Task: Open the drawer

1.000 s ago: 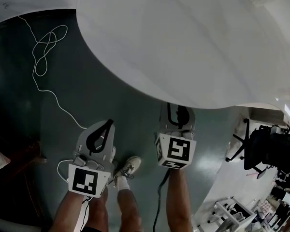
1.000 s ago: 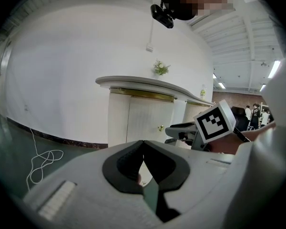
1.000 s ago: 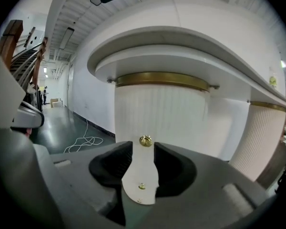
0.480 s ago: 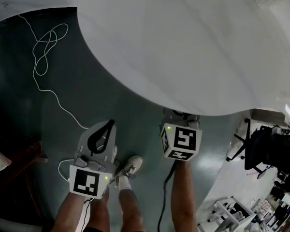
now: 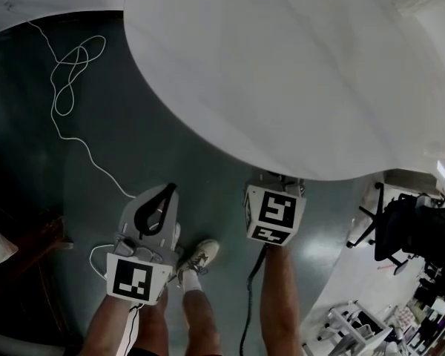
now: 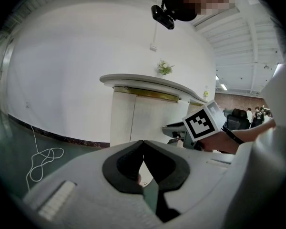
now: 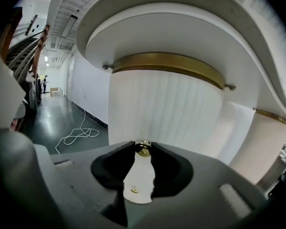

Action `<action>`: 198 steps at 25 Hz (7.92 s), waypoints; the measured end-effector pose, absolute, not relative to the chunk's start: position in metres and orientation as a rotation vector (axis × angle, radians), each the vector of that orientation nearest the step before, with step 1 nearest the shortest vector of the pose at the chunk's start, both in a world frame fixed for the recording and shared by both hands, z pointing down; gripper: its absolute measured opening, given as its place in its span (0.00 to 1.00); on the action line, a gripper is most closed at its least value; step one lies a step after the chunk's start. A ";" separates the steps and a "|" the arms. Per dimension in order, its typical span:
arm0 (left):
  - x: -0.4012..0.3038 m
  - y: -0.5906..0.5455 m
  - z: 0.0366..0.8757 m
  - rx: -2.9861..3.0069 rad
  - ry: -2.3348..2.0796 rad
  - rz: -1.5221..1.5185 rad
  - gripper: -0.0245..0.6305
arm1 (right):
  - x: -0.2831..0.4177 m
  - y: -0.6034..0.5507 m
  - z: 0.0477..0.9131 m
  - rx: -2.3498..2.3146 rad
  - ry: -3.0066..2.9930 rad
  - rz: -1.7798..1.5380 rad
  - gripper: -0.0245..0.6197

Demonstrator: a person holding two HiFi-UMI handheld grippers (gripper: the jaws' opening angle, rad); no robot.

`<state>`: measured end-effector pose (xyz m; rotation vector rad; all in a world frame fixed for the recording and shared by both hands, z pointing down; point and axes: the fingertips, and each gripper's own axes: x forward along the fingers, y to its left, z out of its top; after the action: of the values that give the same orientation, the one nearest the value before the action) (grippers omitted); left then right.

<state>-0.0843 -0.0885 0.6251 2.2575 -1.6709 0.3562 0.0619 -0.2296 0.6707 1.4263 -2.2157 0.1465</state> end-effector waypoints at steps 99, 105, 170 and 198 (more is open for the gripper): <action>-0.046 0.013 0.639 2.285 -1.526 0.465 0.05 | 0.104 0.008 0.676 1.482 -2.208 0.276 0.21; -0.048 0.009 0.632 2.280 -1.539 0.449 0.05 | 0.103 0.008 0.679 1.456 -2.188 0.269 0.21; -0.057 -0.005 0.162 2.667 -1.586 0.190 0.05 | 0.117 0.005 0.172 1.818 -2.330 0.007 0.05; -0.066 -0.026 0.156 2.688 -1.577 0.169 0.05 | 0.115 -0.008 0.166 1.852 -2.314 -0.031 0.04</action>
<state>-0.0656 -0.0255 0.1556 2.6881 -1.5775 0.1686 0.1146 -0.0078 0.1656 1.8524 -2.3144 -0.0307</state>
